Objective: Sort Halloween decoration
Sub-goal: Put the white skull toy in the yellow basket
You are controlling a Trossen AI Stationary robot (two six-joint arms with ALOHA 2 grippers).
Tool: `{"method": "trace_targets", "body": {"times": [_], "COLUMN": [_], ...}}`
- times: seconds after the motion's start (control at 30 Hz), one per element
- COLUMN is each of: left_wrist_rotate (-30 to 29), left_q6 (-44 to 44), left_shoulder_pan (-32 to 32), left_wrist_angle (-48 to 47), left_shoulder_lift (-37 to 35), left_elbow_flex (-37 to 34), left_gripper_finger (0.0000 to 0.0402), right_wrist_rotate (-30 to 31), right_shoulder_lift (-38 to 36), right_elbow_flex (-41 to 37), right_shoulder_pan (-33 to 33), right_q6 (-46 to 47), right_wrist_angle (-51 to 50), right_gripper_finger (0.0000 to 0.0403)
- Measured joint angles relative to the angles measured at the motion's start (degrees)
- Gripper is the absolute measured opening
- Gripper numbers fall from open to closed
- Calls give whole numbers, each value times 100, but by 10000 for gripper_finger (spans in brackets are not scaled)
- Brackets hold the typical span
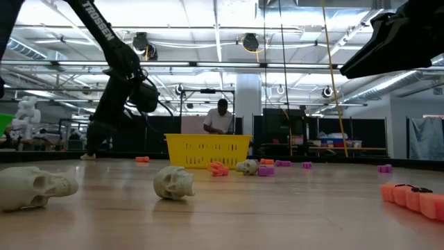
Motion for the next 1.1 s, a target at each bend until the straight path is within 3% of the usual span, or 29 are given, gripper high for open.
{"method": "trace_targets", "body": {"times": [0.43,1.1], "left_wrist_rotate": [-34,-74], "left_q6": [293,-139], "left_shoulder_pan": [63,66], "left_wrist_angle": [159,60], "left_shoulder_lift": [82,82], "left_elbow_flex": [2,2], "left_gripper_finger": [214,214], "right_wrist_rotate": [0,0], "right_shoulder_lift": [0,0], "right_elbow_flex": [0,0], "right_shoulder_pan": [-9,-7], "right_q6": [-3,-22], "right_wrist_angle": [-20,-20], "right_gripper_finger": [89,89]}}
